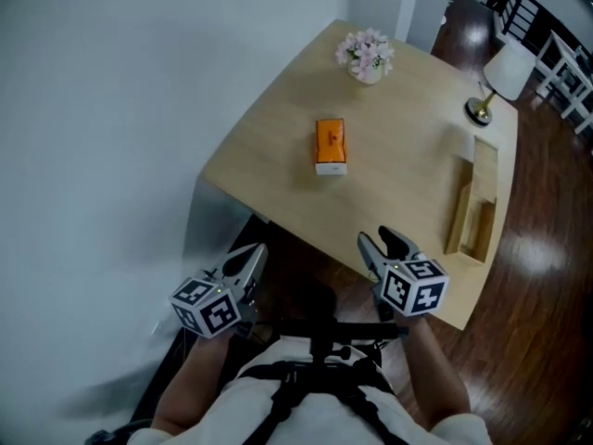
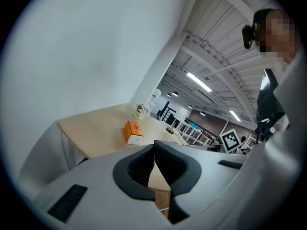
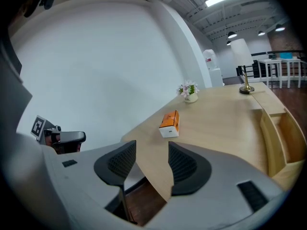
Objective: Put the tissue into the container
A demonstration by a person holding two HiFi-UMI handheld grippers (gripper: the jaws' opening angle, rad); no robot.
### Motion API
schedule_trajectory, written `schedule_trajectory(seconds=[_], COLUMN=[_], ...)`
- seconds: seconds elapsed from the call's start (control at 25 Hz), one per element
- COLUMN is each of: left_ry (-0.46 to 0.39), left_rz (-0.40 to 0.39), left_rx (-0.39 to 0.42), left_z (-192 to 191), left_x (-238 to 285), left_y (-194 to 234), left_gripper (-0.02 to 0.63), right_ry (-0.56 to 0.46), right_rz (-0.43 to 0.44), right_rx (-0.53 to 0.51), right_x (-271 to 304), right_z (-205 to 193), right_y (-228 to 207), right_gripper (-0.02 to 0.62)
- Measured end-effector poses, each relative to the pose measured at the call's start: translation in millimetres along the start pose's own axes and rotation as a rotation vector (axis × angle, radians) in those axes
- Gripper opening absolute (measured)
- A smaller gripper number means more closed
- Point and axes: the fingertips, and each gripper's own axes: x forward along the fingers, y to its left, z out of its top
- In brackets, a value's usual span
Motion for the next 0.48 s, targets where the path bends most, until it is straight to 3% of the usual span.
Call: schedule_trajectory(seconds=[0.48], left_ry=[0.044], left_rz=[0.037], left_rx=[0.050], left_z=[17], left_x=[43], left_y=[-15], left_gripper=[0.002], right_ry=[-0.029], right_rz=[0.031], right_rx=[0.032], right_x=[8], right_z=[20], right_y=[-36], right_gripper=[0.198])
